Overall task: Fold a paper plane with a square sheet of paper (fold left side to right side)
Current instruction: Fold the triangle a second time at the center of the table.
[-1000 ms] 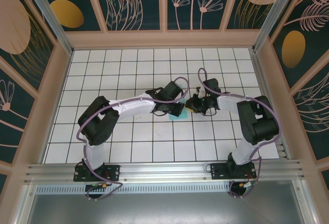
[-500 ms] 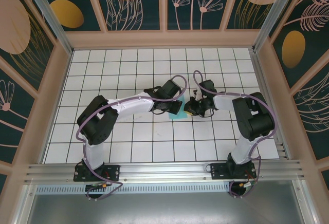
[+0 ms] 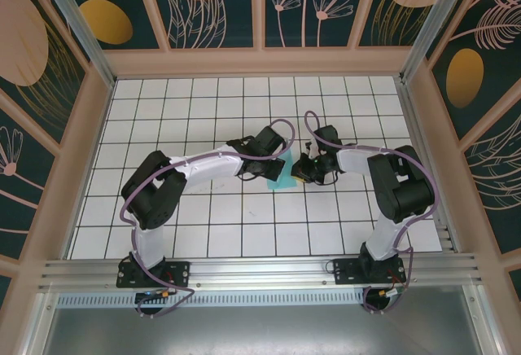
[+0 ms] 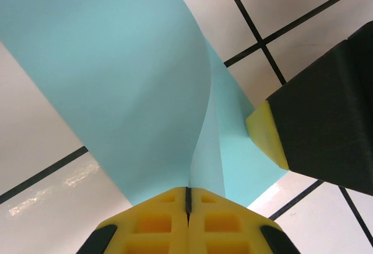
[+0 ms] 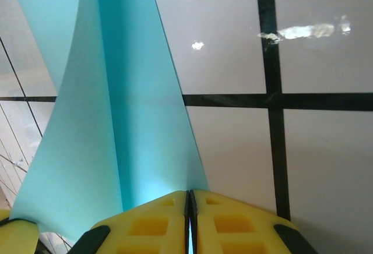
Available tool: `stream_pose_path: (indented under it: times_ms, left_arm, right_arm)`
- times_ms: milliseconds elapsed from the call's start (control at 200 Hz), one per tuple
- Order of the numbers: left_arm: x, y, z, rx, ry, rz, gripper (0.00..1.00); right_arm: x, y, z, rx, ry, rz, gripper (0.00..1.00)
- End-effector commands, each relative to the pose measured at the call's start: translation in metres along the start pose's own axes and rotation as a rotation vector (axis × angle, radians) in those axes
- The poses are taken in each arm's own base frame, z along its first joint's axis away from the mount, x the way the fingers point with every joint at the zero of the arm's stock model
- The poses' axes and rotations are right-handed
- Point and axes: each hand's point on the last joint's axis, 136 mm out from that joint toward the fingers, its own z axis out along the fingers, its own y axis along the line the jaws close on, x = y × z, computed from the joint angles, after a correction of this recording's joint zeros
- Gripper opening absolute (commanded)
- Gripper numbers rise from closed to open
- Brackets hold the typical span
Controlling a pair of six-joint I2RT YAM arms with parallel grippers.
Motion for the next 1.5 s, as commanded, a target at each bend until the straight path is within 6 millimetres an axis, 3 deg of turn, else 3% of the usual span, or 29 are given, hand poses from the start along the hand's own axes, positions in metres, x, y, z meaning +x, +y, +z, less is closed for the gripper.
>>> stream_pose_path:
  times_ms: [0, 851, 1496]
  left_arm:
    - [-0.001, 0.012, -0.004, -0.043, -0.010, 0.023, 0.08]
    - [-0.007, 0.041, 0.026, -0.076, 0.008, -0.003, 0.12]
    - [-0.013, 0.043, 0.036, -0.079, 0.011, 0.015, 0.13]
  right_arm:
    - [0.007, -0.019, 0.006, 0.084, 0.026, 0.009, 0.14]
    - [0.010, -0.018, 0.010, 0.089, 0.041, 0.004, 0.14]
    - [0.011, -0.019, 0.011, 0.095, 0.047, 0.003, 0.14]
